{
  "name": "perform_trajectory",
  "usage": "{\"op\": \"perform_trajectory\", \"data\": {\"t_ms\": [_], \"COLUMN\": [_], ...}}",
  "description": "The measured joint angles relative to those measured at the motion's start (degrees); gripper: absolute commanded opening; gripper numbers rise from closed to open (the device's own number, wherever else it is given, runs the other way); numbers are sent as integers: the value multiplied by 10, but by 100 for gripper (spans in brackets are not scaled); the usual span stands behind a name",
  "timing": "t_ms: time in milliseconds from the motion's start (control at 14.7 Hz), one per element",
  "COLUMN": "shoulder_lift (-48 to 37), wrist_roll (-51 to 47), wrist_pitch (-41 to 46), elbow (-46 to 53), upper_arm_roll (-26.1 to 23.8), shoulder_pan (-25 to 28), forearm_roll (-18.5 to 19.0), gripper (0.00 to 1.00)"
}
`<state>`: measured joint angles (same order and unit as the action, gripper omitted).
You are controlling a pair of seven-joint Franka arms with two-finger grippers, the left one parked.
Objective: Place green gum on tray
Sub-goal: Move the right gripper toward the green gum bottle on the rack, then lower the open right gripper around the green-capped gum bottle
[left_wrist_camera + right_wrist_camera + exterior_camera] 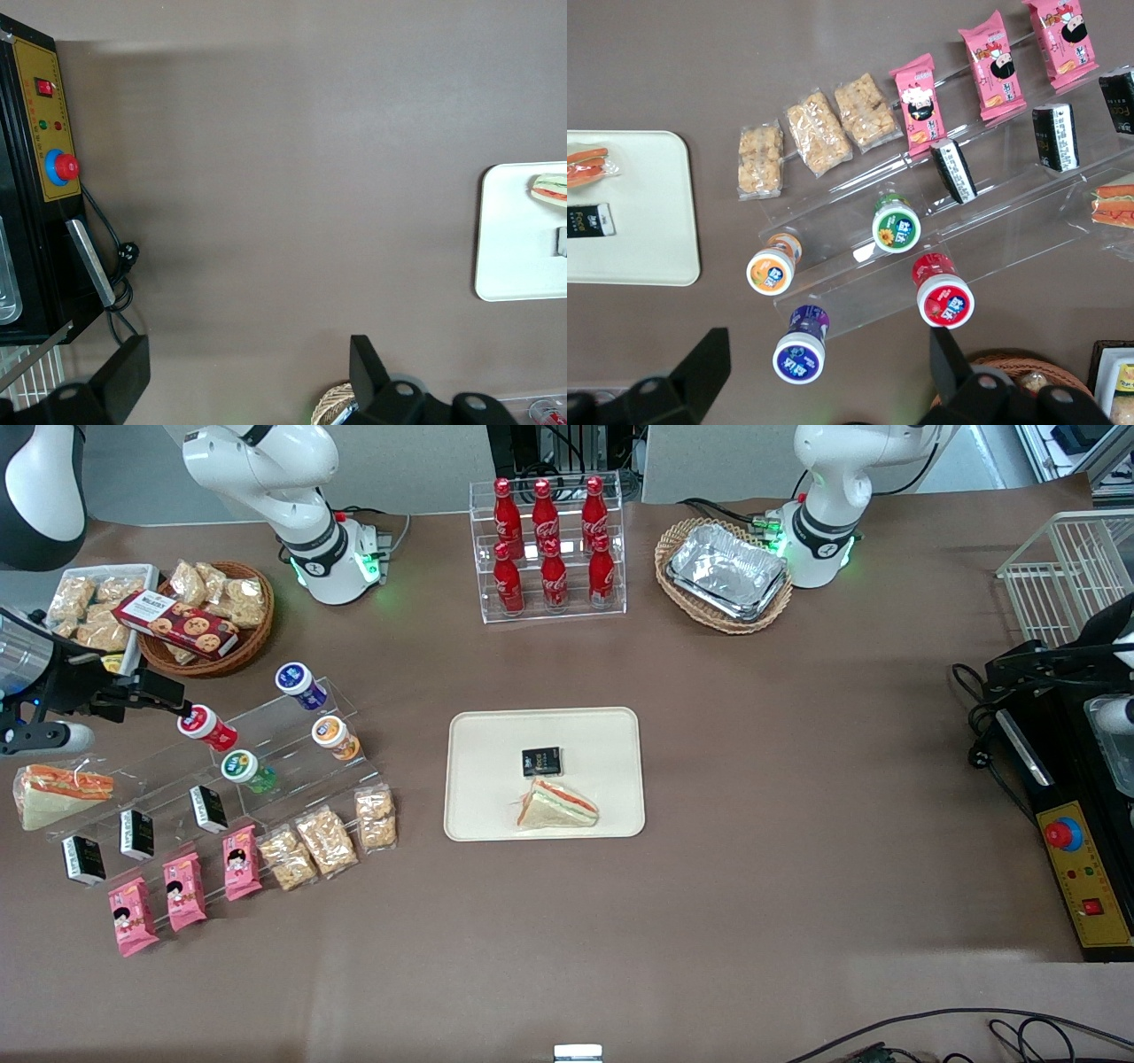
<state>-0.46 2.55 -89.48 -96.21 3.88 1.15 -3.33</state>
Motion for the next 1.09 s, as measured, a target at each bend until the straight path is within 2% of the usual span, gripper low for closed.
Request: {"op": "perform_trajectory", "data": {"t_ms": [341,614,1091], "shoulder_lift": [5,10,19], "wrist_roll": [80,132,170], "wrist_pitch": [5,3,-34], "elbow": [0,0,-32], "upper_arm_roll": [3,4,4], "shoulder_pan": [-4,-4,-4], "forearm_roll": [3,44,46], "gripper": [100,100,100]}}
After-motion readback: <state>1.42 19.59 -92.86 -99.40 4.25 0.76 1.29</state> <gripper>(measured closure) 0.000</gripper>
